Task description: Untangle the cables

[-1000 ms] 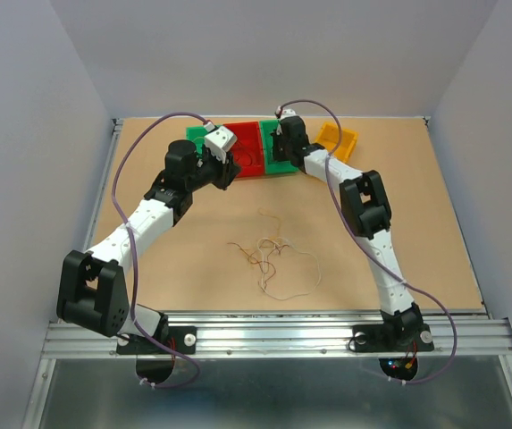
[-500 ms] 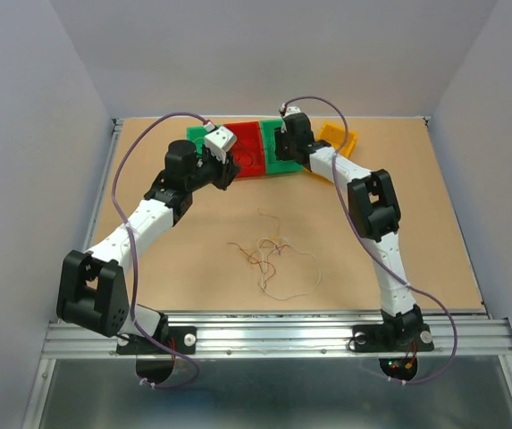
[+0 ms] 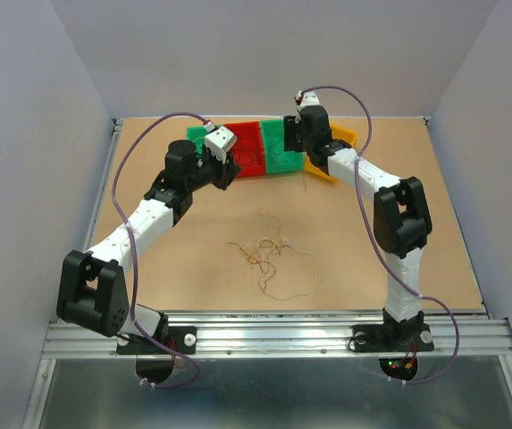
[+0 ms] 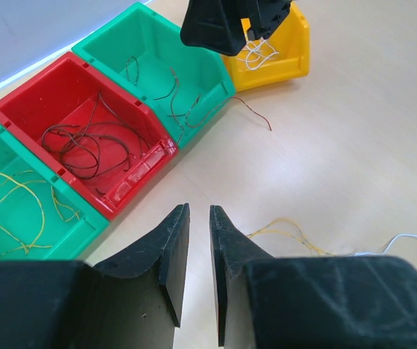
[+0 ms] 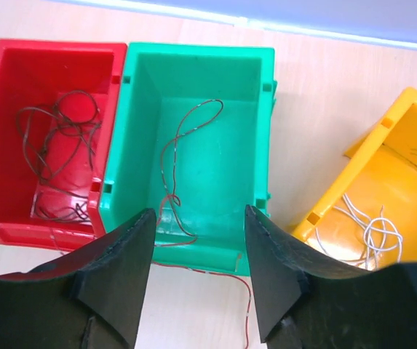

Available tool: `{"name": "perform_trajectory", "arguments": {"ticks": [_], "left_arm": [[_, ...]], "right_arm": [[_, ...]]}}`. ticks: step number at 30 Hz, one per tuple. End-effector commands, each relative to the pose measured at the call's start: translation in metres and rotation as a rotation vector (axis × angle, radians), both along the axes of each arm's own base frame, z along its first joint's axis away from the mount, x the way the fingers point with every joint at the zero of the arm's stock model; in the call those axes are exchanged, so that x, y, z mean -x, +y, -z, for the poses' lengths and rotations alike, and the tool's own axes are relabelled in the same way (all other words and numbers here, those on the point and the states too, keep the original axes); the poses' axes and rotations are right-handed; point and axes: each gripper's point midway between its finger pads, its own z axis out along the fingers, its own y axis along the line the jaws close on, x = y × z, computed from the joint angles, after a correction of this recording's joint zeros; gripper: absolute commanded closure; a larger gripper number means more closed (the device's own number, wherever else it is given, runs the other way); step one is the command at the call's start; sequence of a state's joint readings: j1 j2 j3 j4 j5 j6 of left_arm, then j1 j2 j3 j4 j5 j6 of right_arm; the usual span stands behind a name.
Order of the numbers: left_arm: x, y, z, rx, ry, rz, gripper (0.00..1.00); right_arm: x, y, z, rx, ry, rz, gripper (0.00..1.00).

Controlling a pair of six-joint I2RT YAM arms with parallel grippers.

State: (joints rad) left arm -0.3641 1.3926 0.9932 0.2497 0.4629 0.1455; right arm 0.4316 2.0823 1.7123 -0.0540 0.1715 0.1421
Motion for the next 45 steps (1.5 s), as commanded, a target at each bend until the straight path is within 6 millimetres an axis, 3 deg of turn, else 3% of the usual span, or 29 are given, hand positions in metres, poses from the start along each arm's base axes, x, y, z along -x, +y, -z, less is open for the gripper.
{"name": "perform_trajectory", "arguments": {"ticks": [1, 4, 9, 14, 18, 21, 26, 28, 34, 36, 37, 40, 45], "left_arm": [[-0.005, -0.001, -0.032, 0.026, -0.085, 0.009, 0.71], [-0.006, -0.001, -0.032, 0.027, -0.087, 0.006, 0.71], [-0.007, -0.002, -0.029, 0.023, -0.078, 0.008, 0.71], [-0.008, -0.002, -0.027, 0.022, -0.072, 0.006, 0.71], [-0.008, -0.001, -0.028, 0.02, -0.075, 0.004, 0.71], [-0.008, -0.001, -0.027, 0.018, -0.073, 0.002, 0.71], [-0.009, -0.002, -0.023, 0.015, -0.063, 0.008, 0.71], [-0.01, -0.004, -0.018, 0.004, -0.054, 0.018, 0.66], [-0.021, -0.007, 0.012, -0.067, -0.007, 0.033, 0.55], [-0.026, -0.011, 0.03, -0.098, 0.025, 0.037, 0.53], [-0.03, -0.013, 0.032, -0.121, 0.02, 0.032, 0.53], [-0.036, -0.02, 0.065, -0.204, 0.072, 0.03, 0.53], [-0.042, -0.039, 0.097, -0.306, 0.08, 0.038, 0.53]], "right_arm": [[-0.002, -0.019, -0.014, 0.008, -0.045, 0.031, 0.42], [0.007, -0.028, -0.005, 0.007, -0.016, 0.005, 0.39], [0.049, -0.031, 0.01, 0.026, 0.043, -0.106, 0.35], [0.073, -0.038, 0.021, 0.068, 0.107, -0.139, 0.36], [0.074, -0.039, 0.039, 0.088, 0.155, -0.146, 0.42], [0.07, -0.028, 0.056, 0.068, 0.205, -0.188, 0.46], [0.061, -0.026, 0.082, 0.075, 0.262, -0.172, 0.47], [0.059, -0.026, 0.09, 0.071, 0.278, -0.175, 0.47], [0.057, -0.027, 0.106, 0.063, 0.313, -0.177, 0.53], [0.059, -0.026, 0.11, 0.059, 0.325, -0.182, 0.6], [0.06, -0.026, 0.111, 0.059, 0.33, -0.184, 0.63], [0.062, -0.027, 0.111, 0.057, 0.334, -0.189, 0.75], [0.065, -0.025, 0.107, 0.051, 0.328, -0.2, 0.8]]}}
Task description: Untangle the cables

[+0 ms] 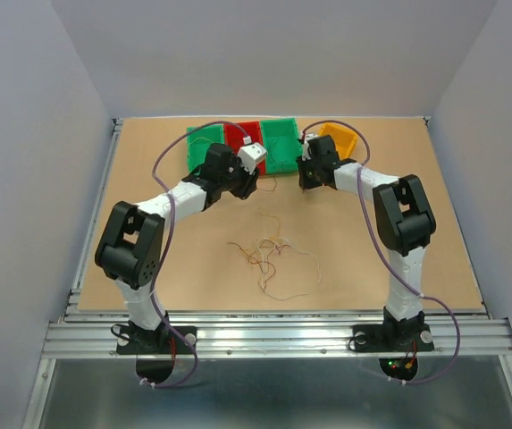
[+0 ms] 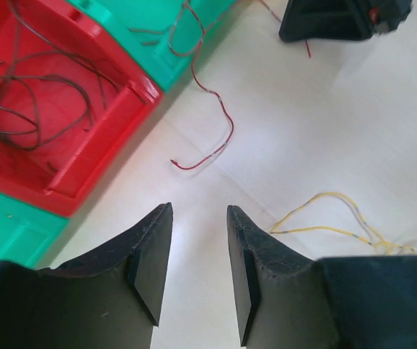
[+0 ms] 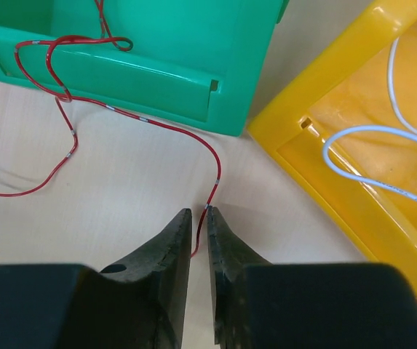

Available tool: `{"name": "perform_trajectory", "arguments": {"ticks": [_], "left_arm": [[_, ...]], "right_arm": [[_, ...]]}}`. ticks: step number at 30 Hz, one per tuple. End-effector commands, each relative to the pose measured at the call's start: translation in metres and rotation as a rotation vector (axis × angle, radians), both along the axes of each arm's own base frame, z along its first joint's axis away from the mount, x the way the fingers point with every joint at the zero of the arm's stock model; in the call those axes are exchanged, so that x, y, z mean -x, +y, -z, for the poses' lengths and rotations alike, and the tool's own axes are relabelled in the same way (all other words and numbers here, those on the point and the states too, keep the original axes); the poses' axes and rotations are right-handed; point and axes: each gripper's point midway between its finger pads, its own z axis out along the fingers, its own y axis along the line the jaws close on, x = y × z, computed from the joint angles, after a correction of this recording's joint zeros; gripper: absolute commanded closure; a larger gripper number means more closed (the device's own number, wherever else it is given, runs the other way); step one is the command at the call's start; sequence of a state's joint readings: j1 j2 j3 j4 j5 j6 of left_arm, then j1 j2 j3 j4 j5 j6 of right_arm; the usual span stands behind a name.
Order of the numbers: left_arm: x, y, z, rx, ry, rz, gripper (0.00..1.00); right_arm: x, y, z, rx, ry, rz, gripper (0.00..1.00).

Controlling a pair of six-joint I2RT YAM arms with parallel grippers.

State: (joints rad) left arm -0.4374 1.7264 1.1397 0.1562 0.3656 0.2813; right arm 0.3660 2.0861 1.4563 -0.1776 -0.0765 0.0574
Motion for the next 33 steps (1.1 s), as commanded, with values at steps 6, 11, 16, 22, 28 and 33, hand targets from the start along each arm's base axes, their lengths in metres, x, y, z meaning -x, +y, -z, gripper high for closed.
{"name": "perform_trajectory", "arguments": {"ticks": [6, 11, 16, 22, 28, 33], "left_arm": [[-0.007, -0.027, 0.012, -0.207, -0.135, 0.048, 0.46], [-0.017, -0.032, 0.016, -0.246, -0.16, 0.045, 0.39], [-0.023, -0.037, 0.014, -0.276, -0.211, 0.093, 0.23], [-0.029, -0.04, 0.018, -0.37, -0.236, 0.17, 0.22], [-0.034, -0.043, 0.048, -0.446, -0.184, 0.208, 0.26], [-0.039, -0.044, 0.07, -0.484, -0.153, 0.209, 0.28]], "right_arm": [[-0.012, 0.006, -0.028, -0.042, -0.054, -0.017, 0.82], [-0.011, 0.007, -0.032, -0.046, -0.06, -0.019, 0.82], [-0.012, 0.007, -0.033, -0.049, -0.063, -0.022, 0.82], [-0.012, 0.008, -0.035, -0.051, -0.065, -0.023, 0.82], [-0.013, 0.008, -0.036, -0.054, -0.067, -0.021, 0.82], [-0.014, 0.008, -0.037, -0.055, -0.07, -0.015, 0.82]]}}
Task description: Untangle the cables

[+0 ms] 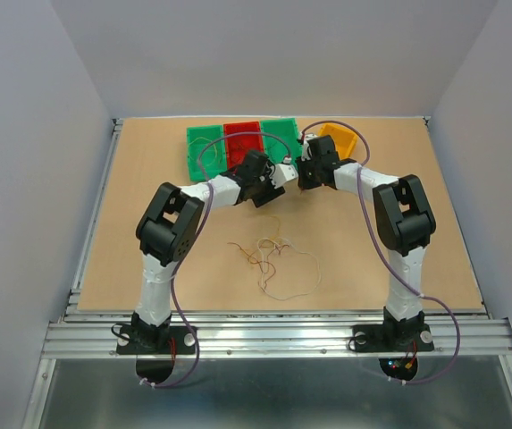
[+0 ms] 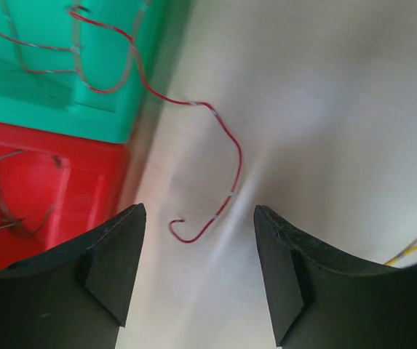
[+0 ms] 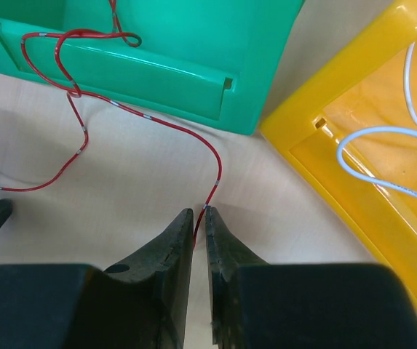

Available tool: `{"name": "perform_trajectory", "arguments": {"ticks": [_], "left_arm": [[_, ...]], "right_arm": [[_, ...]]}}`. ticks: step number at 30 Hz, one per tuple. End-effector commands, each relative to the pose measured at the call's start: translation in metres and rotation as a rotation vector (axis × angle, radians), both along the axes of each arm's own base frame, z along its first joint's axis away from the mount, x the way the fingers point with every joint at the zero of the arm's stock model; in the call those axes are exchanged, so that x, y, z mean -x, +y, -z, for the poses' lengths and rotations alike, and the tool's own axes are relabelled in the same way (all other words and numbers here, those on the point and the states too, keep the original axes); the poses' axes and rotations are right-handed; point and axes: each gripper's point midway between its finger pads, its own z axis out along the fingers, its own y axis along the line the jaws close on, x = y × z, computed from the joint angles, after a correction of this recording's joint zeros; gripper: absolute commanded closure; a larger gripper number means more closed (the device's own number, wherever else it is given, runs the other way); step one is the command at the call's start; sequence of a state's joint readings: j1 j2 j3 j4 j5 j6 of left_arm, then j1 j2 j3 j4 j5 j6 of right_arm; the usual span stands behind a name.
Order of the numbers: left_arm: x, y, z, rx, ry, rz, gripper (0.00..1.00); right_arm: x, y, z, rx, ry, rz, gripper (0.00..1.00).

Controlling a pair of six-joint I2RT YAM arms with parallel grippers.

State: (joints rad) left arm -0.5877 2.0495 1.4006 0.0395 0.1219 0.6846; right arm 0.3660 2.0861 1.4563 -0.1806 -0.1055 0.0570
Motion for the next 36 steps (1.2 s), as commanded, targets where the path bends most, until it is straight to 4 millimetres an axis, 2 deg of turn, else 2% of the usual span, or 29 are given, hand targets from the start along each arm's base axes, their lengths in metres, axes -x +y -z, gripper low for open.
{"name": "perform_trajectory", "arguments": {"ticks": [1, 3, 5, 6, 7, 9, 10, 11, 12, 16, 19, 21, 22, 23, 25, 26, 27, 28, 30, 33, 34, 35, 36], "left_arm": [[-0.006, -0.001, 0.001, -0.043, -0.01, 0.005, 0.3], [-0.01, 0.0, 0.002, -0.047, -0.013, -0.008, 0.34], [-0.008, 0.004, 0.013, -0.076, 0.01, -0.02, 0.44], [-0.009, 0.003, 0.014, -0.079, 0.015, -0.024, 0.53], [-0.01, 0.003, 0.014, -0.077, 0.017, -0.028, 0.58], [-0.008, 0.003, 0.014, -0.073, 0.018, -0.028, 0.69], [-0.009, 0.002, 0.01, -0.064, 0.013, -0.032, 0.83], [-0.01, 0.003, 0.009, -0.06, 0.013, -0.037, 0.89], [-0.01, 0.0, 0.005, -0.044, 0.011, -0.043, 1.0], [-0.013, -0.007, -0.011, 0.013, 0.015, -0.064, 1.0], [-0.012, -0.019, -0.033, 0.089, 0.036, -0.059, 1.0], [-0.015, -0.028, -0.05, 0.127, 0.034, -0.058, 1.0], [-0.018, -0.03, -0.055, 0.139, 0.039, -0.064, 1.0], [-0.022, -0.038, -0.071, 0.172, 0.045, -0.065, 1.0], [-0.028, -0.044, -0.07, 0.185, 0.073, -0.078, 1.0], [-0.036, -0.048, -0.085, 0.212, 0.071, -0.1, 1.0], [-0.041, -0.049, -0.075, 0.206, 0.095, -0.116, 1.0], [-0.044, -0.05, -0.075, 0.212, 0.106, -0.127, 1.0], [-0.052, -0.056, -0.078, 0.251, 0.137, -0.142, 1.0], [-0.066, -0.055, -0.092, 0.304, 0.131, -0.157, 1.0], [-0.069, -0.054, -0.085, 0.302, 0.138, -0.167, 1.0], [-0.075, -0.055, -0.092, 0.307, 0.117, -0.176, 1.0], [-0.079, -0.052, -0.089, 0.301, 0.112, -0.185, 1.0]], "right_arm": [[-0.016, 0.004, -0.038, -0.039, -0.081, 0.005, 0.82], [-0.015, 0.004, -0.038, -0.041, -0.078, 0.0, 0.83], [-0.016, 0.004, -0.04, -0.046, -0.081, -0.002, 0.88], [-0.016, 0.005, -0.04, -0.046, -0.083, -0.003, 0.91], [-0.015, 0.006, -0.041, -0.049, -0.082, -0.011, 0.96], [-0.015, 0.007, -0.043, -0.058, -0.085, -0.015, 0.99], [-0.015, 0.008, -0.043, -0.065, -0.084, -0.02, 0.99], [-0.016, 0.01, -0.045, -0.075, -0.09, -0.026, 0.99], [-0.014, 0.011, -0.048, -0.093, -0.092, -0.033, 0.99], [-0.015, 0.018, -0.067, -0.157, -0.131, -0.047, 0.99], [-0.022, 0.028, -0.089, -0.213, -0.178, -0.059, 0.99], [-0.025, 0.033, -0.097, -0.243, -0.184, -0.06, 1.0], [-0.028, 0.034, -0.099, -0.251, -0.186, -0.056, 0.99], [-0.033, 0.036, -0.103, -0.261, -0.196, -0.05, 0.99], [-0.039, 0.039, -0.105, -0.275, -0.198, -0.039, 0.99], [-0.042, 0.04, -0.098, -0.274, -0.184, -0.033, 0.99], [-0.049, 0.041, -0.106, -0.285, -0.201, -0.018, 1.0], [-0.052, 0.041, -0.105, -0.285, -0.202, -0.01, 0.99], [-0.059, 0.041, -0.1, -0.286, -0.197, 0.017, 1.0], [-0.072, 0.039, -0.107, -0.283, -0.226, 0.053, 1.0], [-0.077, 0.041, -0.107, -0.29, -0.228, 0.053, 1.0], [-0.079, 0.043, -0.106, -0.293, -0.227, 0.051, 1.0], [-0.081, 0.044, -0.105, -0.296, -0.225, 0.056, 1.0]]}}
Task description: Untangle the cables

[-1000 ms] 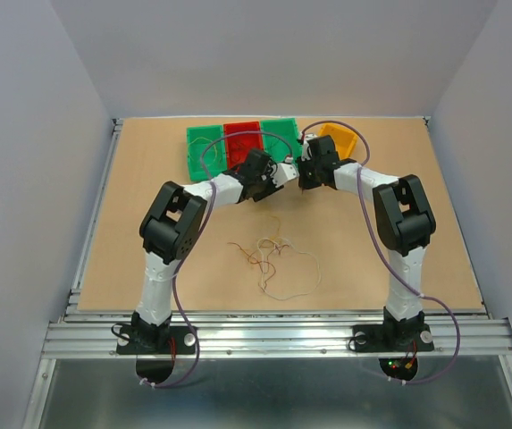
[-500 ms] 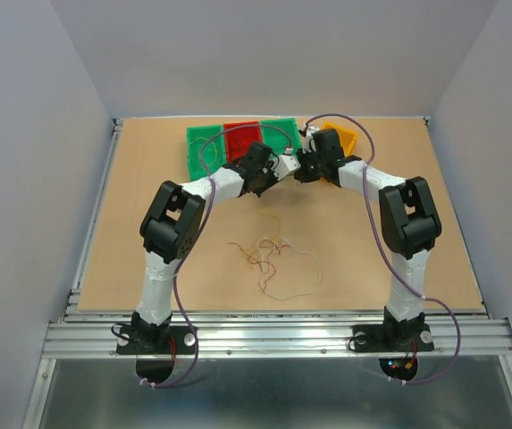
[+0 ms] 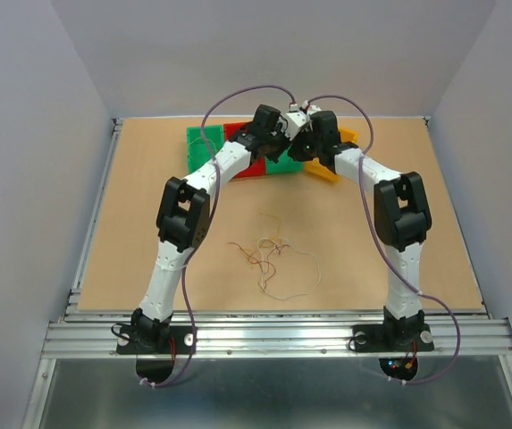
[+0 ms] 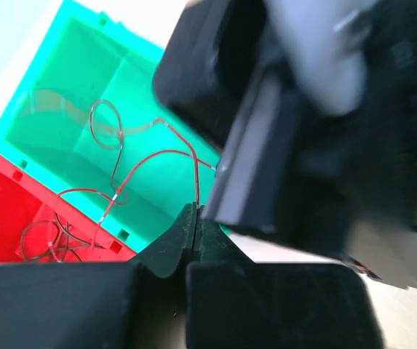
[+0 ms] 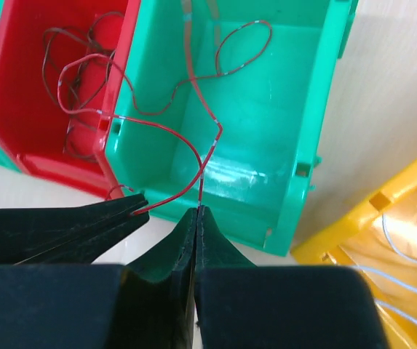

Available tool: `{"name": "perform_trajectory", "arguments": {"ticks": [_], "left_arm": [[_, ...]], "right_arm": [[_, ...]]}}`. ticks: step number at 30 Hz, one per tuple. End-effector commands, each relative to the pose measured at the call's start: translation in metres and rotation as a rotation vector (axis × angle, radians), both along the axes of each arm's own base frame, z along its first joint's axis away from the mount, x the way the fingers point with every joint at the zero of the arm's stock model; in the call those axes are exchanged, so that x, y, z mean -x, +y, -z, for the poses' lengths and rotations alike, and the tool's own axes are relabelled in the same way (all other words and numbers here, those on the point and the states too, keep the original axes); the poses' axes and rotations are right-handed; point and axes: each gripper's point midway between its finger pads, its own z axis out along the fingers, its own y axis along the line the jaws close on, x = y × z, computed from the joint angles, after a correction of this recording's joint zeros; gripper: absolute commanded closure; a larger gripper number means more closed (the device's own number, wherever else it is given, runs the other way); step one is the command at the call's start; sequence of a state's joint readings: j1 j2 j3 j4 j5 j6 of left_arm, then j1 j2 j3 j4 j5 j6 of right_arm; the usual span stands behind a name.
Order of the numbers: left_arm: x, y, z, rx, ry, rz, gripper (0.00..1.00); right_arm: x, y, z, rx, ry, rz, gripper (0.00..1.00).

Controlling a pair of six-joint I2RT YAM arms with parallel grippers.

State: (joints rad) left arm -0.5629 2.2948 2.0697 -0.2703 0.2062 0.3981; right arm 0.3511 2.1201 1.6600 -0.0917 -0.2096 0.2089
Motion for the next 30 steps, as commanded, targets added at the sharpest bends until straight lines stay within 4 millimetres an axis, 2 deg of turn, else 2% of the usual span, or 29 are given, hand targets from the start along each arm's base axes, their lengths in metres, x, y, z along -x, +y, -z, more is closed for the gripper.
{"name": "perform_trajectory", "arguments": {"ticks": [1, 2, 3, 9, 13, 20, 23, 27, 30], "left_arm": [[-0.011, 0.005, 0.002, 0.02, 0.034, -0.046, 1.0], [-0.017, 0.006, -0.002, 0.018, 0.016, -0.064, 1.0], [-0.02, 0.007, 0.007, 0.008, 0.026, -0.071, 1.0], [-0.034, 0.009, 0.014, 0.015, 0.004, -0.129, 1.0], [-0.043, 0.008, 0.008, 0.05, -0.029, -0.169, 1.0], [-0.056, 0.015, -0.005, 0.06, -0.138, -0.225, 1.0], [-0.058, 0.025, 0.01, 0.008, -0.144, -0.251, 1.0], [-0.06, 0.025, 0.025, -0.011, -0.129, -0.25, 1.0], [-0.058, 0.023, 0.026, -0.001, -0.118, -0.243, 0.99]], "right_arm": [[-0.028, 0.004, -0.017, -0.04, -0.058, 0.054, 1.0], [-0.033, 0.003, -0.018, -0.041, -0.065, 0.069, 0.99], [-0.035, 0.001, -0.016, -0.038, -0.064, 0.089, 0.99], [-0.047, -0.008, -0.004, -0.014, -0.064, 0.161, 1.0], [-0.052, -0.011, -0.001, -0.016, -0.067, 0.189, 0.99], [-0.063, -0.008, -0.011, -0.055, -0.133, 0.202, 0.99], [-0.063, -0.005, -0.002, -0.051, -0.119, 0.193, 0.99], [-0.062, -0.006, -0.001, -0.054, -0.121, 0.199, 0.99], [-0.062, -0.007, 0.001, -0.055, -0.121, 0.201, 0.93]]}}
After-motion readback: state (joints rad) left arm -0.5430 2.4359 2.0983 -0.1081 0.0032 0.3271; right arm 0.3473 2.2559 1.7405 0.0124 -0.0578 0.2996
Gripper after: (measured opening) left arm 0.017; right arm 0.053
